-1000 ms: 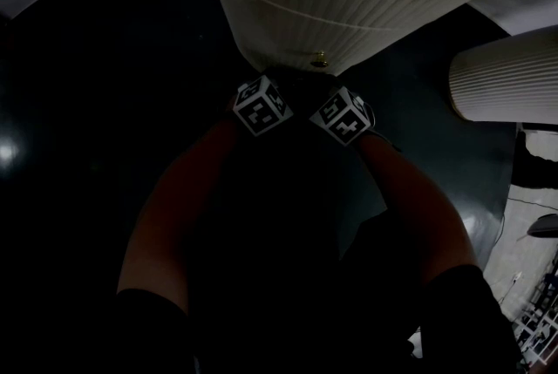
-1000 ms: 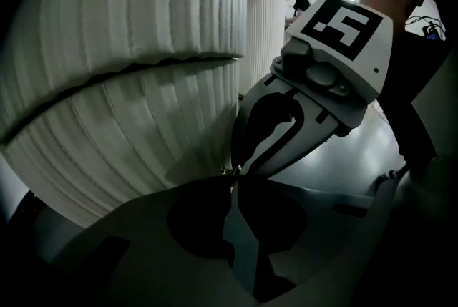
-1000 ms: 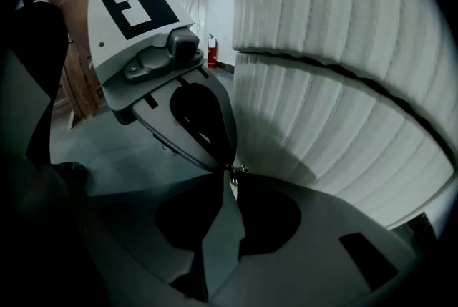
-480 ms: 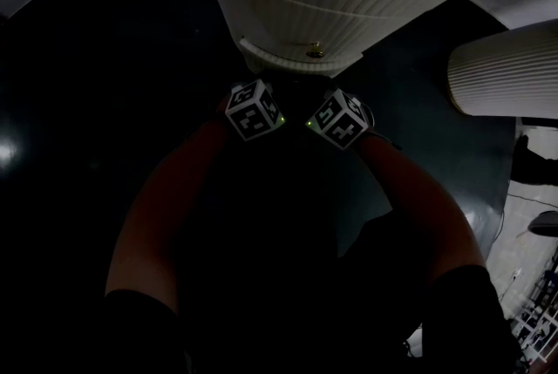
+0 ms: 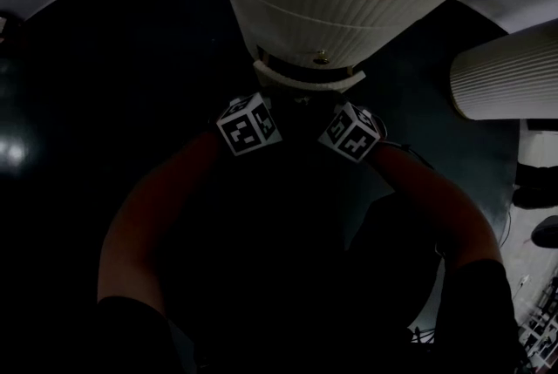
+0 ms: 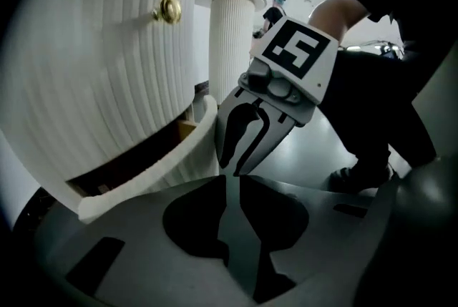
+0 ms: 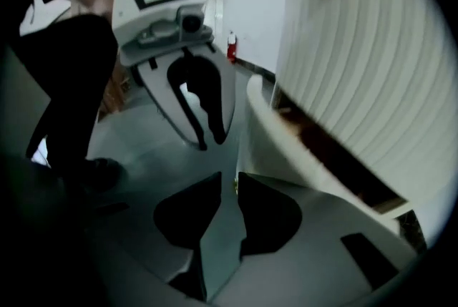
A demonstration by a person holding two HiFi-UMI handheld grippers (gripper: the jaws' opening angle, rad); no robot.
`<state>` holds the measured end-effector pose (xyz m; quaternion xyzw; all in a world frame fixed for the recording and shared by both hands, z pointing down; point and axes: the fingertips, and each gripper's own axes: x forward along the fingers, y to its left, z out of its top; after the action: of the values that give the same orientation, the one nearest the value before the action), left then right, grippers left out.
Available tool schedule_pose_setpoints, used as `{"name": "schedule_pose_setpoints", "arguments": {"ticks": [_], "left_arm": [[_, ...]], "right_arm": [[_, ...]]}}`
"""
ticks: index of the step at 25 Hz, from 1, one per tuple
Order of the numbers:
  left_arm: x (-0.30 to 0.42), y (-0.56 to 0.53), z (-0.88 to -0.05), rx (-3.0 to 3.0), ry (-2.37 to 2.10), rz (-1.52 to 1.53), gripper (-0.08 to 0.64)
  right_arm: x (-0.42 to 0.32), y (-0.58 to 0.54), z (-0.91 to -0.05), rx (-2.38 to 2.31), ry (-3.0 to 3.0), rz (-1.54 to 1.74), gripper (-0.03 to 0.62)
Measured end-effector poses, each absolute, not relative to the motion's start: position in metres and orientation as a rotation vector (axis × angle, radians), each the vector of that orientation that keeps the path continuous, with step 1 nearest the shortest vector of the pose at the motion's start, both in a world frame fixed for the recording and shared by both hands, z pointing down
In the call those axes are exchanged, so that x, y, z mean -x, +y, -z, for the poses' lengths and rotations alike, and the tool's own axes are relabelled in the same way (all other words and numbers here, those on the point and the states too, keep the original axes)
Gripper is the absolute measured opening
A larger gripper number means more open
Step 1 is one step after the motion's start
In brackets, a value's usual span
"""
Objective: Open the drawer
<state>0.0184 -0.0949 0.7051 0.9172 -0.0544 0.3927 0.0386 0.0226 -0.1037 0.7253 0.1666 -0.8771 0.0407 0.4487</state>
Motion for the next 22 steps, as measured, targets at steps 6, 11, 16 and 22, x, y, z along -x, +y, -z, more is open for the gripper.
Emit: {"name": "schedule_pose_setpoints", "arguments": {"ticks": [6,11,16,22], "left_arm": [[-0.002,-0.108,-0.652,-2.810,-0.350,-1.026,0.061],[0.017,-0.124,-0.624,-2.781,-0.492,-0.933,0.061],[0.026,-0.141,-0.639,-2.725,-0.634,-0.965,0.061],[0.014,-0.150,-0.641,-2.718,-0.650,-0.904,0.061]], "right_arm": [[-0.024,-0.116,-0.643,-0.533,-2.414,-0.150,0.035],[-0.063,-0.147,-0.622,-0.698,-2.440,-0.181,0.035],[-0.082,-0.154,-0.649,-0.713,-2.376,-0.297,0.037],[-0.081,-0.153,-0.651,-0.728,-2.414,-0.349,0.037]]}}
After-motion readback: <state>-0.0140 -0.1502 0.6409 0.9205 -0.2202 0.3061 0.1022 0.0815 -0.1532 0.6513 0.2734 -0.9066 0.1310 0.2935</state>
